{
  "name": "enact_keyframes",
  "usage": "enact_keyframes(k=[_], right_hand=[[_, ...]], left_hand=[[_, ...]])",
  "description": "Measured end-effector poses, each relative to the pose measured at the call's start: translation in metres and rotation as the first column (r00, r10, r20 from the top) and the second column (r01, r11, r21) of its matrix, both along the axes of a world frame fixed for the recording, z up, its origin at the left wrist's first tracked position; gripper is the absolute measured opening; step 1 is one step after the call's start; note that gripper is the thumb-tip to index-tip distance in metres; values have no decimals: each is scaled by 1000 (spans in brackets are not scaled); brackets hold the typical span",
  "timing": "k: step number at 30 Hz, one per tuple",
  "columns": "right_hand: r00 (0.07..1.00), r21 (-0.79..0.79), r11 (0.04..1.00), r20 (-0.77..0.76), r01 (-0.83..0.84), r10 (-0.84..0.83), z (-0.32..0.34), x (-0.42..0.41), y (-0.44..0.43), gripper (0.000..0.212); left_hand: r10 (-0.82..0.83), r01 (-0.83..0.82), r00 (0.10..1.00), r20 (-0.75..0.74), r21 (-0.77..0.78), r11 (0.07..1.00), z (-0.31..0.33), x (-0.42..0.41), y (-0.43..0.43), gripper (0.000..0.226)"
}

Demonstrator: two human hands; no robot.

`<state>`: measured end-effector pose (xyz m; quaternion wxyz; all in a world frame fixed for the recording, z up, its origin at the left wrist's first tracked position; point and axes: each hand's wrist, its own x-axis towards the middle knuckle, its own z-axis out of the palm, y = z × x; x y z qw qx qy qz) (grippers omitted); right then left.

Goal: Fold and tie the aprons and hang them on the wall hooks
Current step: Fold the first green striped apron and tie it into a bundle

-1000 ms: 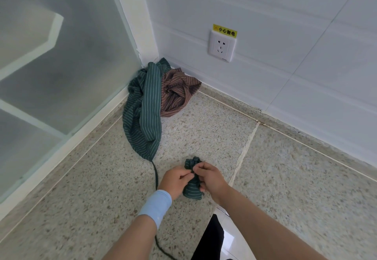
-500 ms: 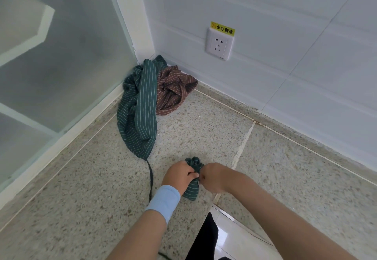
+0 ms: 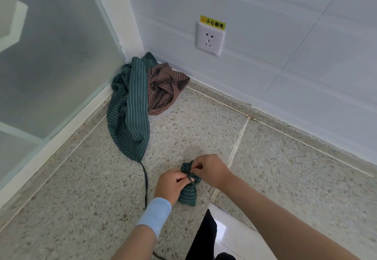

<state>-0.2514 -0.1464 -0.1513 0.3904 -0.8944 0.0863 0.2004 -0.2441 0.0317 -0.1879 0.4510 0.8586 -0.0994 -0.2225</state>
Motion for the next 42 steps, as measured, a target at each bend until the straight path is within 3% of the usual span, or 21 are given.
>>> enact_keyframes(k=[3, 9, 13, 18, 21, 23, 26, 30, 35, 38, 42], right_hand=[[999, 53, 998, -33, 44, -42, -7, -20, 2, 10], [972, 196, 955, -128, 222, -199, -14, -45, 4, 25], [977, 143, 966, -28, 215, -213, -15, -54, 16, 22], [879, 174, 885, 135, 433, -457, -16, -60, 30, 40], [883, 91, 948, 346, 304, -317, -19, -66, 27, 28], [891, 45, 985, 421, 166, -169, -20, -71, 26, 22], [921, 26, 998, 386, 51, -57, -25, -75, 25, 21], [920, -29, 997, 389, 68, -51, -30, -73, 26, 13], [911, -145, 985, 411, 95, -27, -27, -79, 26, 8], [933, -280, 960, 345, -5, 106, -26, -80, 23, 19], [908, -442, 883, 286, -159, 307, -28, -78, 22, 43]], left_hand=[[121, -124, 991, -49, -50, 991, -3, -9, -2, 4], [163, -196, 964, -212, -146, 970, 6, -22, -13, 14], [122, -141, 956, -266, -52, 989, 15, -18, -13, 11], [148, -195, 884, -443, -62, 979, 29, -17, -12, 28], [174, -339, 722, -670, -122, 933, 32, -17, -10, 22], [165, -382, 653, -739, -133, 915, 33, -19, -8, 17], [163, -417, 607, -778, -137, 899, 32, -24, -5, 13], [142, -558, 487, -862, -182, 810, 32, -33, -5, 11], [156, -568, 465, -871, -159, 808, 29, -34, -8, 9], [187, -544, 467, -864, -115, 831, 29, -32, -8, 12], [296, -457, 615, -731, -25, 889, 27, -33, -10, 16]])
